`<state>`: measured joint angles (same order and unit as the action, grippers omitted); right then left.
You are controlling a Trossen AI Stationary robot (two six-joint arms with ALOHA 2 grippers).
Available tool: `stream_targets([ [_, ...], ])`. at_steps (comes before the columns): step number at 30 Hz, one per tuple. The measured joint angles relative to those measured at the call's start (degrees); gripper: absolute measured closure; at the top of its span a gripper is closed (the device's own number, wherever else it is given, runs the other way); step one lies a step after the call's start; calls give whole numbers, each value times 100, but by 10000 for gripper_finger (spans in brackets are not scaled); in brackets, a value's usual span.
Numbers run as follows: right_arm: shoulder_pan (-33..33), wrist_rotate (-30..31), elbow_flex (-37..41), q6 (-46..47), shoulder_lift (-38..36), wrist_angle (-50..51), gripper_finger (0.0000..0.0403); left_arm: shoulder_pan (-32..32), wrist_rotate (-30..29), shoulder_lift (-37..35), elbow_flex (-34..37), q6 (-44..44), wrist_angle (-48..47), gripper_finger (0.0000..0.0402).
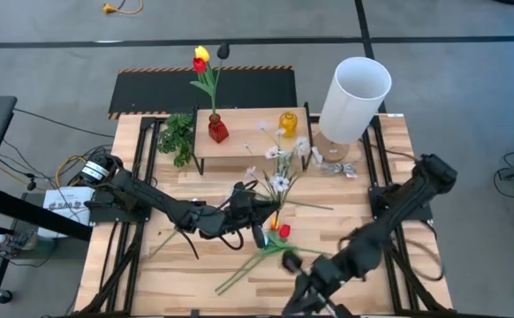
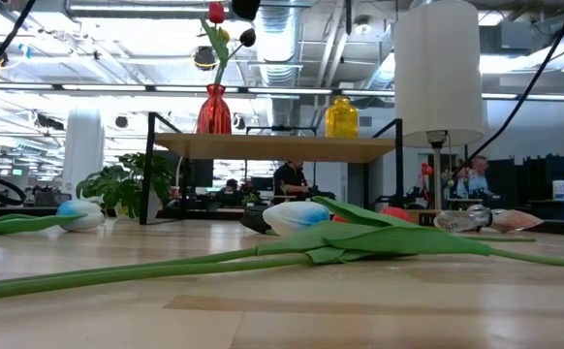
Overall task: Pick and place flowers into a vace then onto a shelf
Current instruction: Put the white flowers into the red vase on the shelf
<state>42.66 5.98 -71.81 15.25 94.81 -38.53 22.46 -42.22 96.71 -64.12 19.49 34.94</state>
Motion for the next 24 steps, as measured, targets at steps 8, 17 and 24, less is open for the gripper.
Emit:
stream_targets([
  [8, 370, 3576, -2, -939, -1049, 2130, 403, 0, -344, 0, 0, -2, 0, 401],
  [17, 226, 6625, 0, 2351, -1205, 5026, 403, 4, -799, 0, 0, 4, 4, 401],
  [24, -402, 5680, 0, 2531, -1203, 5269, 366, 4, -771, 0, 0, 18, 5, 401],
])
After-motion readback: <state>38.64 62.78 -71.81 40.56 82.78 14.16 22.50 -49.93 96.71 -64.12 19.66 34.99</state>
